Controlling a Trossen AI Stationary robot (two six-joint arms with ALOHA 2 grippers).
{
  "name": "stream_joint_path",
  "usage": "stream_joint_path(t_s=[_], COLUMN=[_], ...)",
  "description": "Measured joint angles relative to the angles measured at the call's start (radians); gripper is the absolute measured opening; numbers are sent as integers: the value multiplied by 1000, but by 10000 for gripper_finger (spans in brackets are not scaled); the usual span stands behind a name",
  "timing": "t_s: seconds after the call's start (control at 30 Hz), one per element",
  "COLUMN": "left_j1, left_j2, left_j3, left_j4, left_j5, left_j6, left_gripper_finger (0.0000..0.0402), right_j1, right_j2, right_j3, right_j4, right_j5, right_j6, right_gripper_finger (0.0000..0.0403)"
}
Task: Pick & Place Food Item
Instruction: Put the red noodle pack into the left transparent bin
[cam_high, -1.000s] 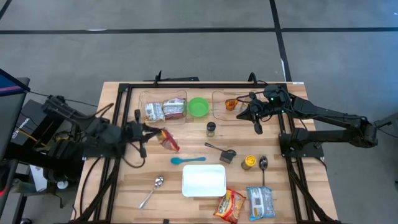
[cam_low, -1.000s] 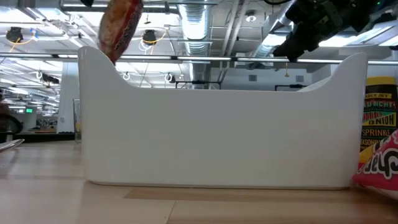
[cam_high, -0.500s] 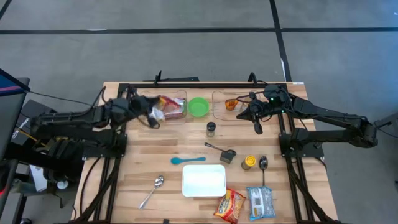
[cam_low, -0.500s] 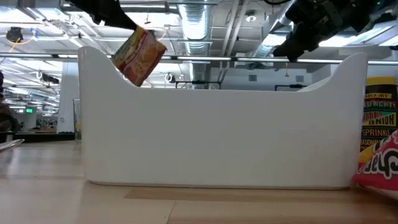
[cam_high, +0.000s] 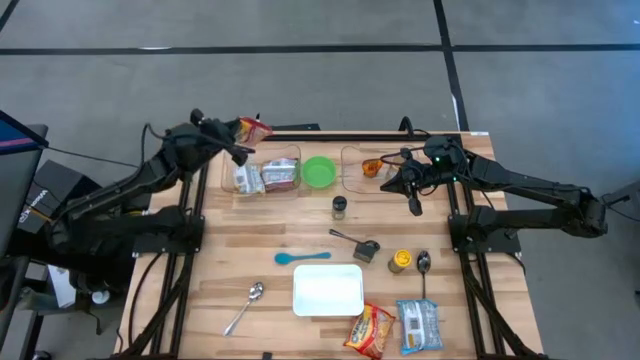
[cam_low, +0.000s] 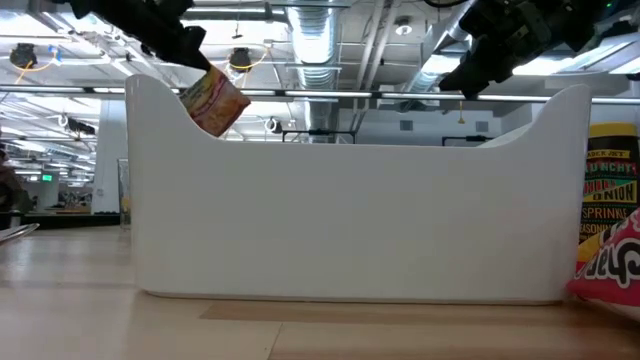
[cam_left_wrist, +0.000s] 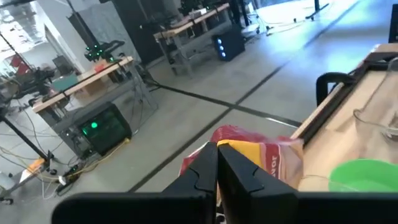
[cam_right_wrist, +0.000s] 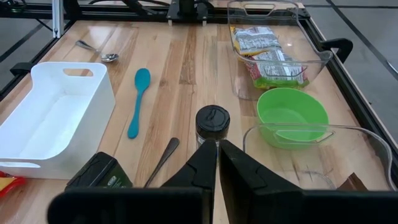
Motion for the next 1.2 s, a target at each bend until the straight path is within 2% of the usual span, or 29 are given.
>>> stream_joint_path(t_s=[0.17,0.57,0.83,1.2], left_j1=[64,109,112,209], left_j2=[37,159,164,164], left_j3=[0,-53,-143,-193], left_j4=[15,19,39,93], left_j5=[25,25,14,27], left_j6=[-12,-138,-157,-157], left_gripper_finger=[0,0,0,0], right_j1=[0,0,0,0], right_j2=[0,0,0,0], right_j3=[0,0,0,0], right_j4=[0,0,0,0], right_j5=[0,0,0,0], right_j6=[0,0,0,0], right_gripper_finger=[13,13,13,13])
